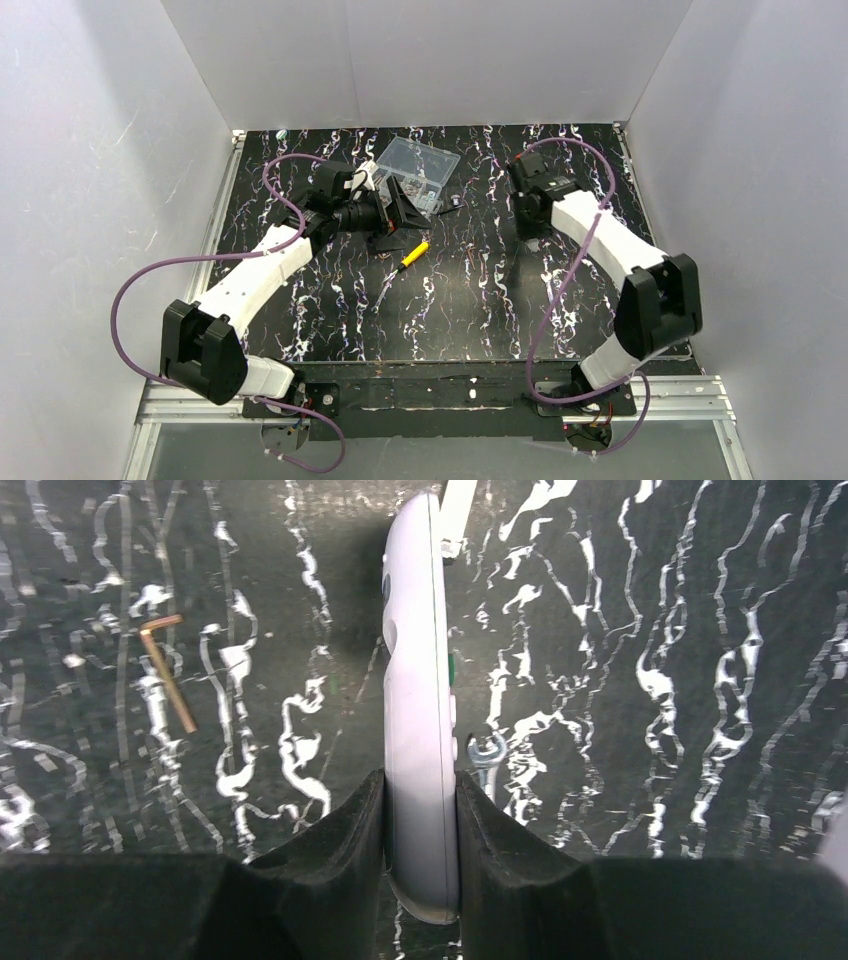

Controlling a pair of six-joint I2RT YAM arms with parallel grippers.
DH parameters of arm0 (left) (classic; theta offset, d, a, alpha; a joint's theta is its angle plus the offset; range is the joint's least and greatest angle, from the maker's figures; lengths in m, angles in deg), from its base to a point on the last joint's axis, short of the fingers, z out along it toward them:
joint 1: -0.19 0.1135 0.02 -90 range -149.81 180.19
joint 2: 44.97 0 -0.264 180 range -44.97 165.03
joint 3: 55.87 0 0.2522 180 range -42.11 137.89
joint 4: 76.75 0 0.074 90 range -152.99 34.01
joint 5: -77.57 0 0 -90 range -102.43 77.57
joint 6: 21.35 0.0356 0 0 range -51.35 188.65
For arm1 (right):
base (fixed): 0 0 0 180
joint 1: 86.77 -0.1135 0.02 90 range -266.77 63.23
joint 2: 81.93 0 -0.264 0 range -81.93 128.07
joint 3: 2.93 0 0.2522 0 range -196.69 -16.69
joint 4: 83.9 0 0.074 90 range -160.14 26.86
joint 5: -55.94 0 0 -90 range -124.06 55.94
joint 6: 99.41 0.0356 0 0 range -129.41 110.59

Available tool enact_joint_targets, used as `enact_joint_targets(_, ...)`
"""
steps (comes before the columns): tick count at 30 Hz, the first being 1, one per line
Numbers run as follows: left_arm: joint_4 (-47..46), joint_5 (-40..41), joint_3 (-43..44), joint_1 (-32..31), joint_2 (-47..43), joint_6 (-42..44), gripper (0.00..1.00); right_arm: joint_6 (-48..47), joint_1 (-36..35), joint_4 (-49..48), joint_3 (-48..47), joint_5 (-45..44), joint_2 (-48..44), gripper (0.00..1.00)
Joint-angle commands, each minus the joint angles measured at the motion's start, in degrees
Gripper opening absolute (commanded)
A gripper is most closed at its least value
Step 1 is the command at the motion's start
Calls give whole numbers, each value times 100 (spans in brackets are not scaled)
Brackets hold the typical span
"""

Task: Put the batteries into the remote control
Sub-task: Place the remote control at the center of the board.

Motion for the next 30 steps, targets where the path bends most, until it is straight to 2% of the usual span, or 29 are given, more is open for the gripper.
enact_joint_targets(1, 193, -187, 69, 27, -244, 116, 98, -319, -363, 563, -653, -1359, 539, 1)
enact_joint_targets(6, 220, -198, 37, 23, -281, 124, 98, -519, -673, 630, -843, -1642, 981, 2)
enact_joint_targets(12, 83, -94, -47, 26, -359, 142, 98, -524, -981, 744, -866, -1616, 1443, 13)
enact_joint_targets(24, 88, -152, -128, 25, -386, 132, 98, -516, -1280, 603, -850, -1284, 1673, 45)
enact_joint_targets(30, 97, -181, -127, 25, -402, 128, 98, -470, -1383, 529, -850, -1082, 1816, 49)
